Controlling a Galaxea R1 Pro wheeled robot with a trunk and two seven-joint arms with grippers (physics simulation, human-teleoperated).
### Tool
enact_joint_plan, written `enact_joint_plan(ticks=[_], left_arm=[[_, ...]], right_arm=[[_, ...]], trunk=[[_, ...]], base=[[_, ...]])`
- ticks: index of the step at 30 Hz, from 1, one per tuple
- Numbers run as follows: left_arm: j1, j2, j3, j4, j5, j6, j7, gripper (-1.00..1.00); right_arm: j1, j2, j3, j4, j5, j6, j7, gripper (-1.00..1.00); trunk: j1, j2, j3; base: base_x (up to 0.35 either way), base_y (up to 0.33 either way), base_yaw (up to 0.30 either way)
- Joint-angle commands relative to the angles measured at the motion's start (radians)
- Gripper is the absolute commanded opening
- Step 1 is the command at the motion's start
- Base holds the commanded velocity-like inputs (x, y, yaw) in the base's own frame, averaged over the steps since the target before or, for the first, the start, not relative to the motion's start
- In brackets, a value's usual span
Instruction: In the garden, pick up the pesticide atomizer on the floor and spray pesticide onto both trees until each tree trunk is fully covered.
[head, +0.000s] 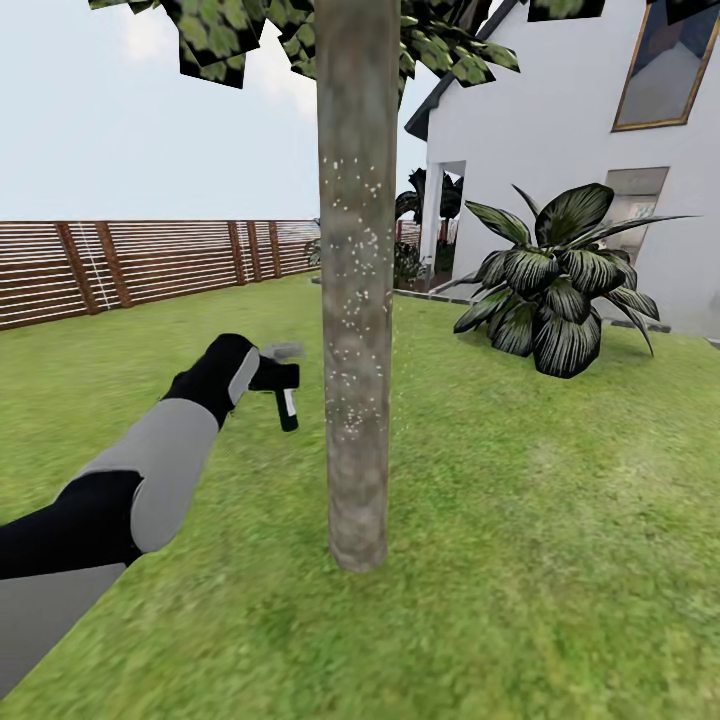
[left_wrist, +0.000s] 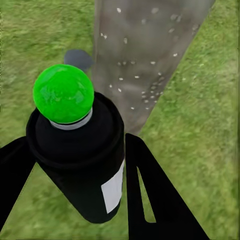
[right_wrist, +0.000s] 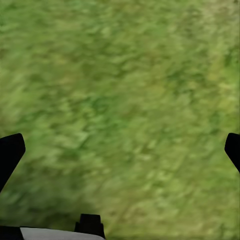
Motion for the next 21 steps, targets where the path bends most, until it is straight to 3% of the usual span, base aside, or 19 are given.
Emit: enact_joint_plan(ticks=[1, 7, 11, 21], left_arm=[[-0.001, -0.001, 0.000, -0.035, -0.001, 0.025, 0.000, -1.00], [-0.051, -0.003, 0.000, -0.070, -0.002, 0.061, -0.001, -1.00], [-0.093, -0.002, 0.000, -0.072, -0.002, 0.128, 0.000, -1.00], [-0.191, -0.003, 0.000, -0.066, -0.002, 0.141, -0.001, -1.00]], right_arm=[[0.000, 0.000, 0.000, 0.000, 0.000, 0.000, 0.000, 1.00], [0.000, -0.001, 0.000, 0.000, 0.000, 0.000, 0.000, 1.00], [0.000, -0.001, 0.000, -0.001, 0.000, 0.000, 0.000, 1.00], [0.000, -0.001, 0.000, -0.002, 0.001, 0.000, 0.000, 1.00]], trunk=[[0.000, 0.000, 0.000], [0.000, 0.000, 0.000], [0.000, 0.000, 0.000], [0.000, 0.000, 0.000]], base=[[0.000, 0.000, 0.000], [0.000, 0.000, 0.000], [0.000, 0.000, 0.000], [0.000, 0.000, 0.000]])
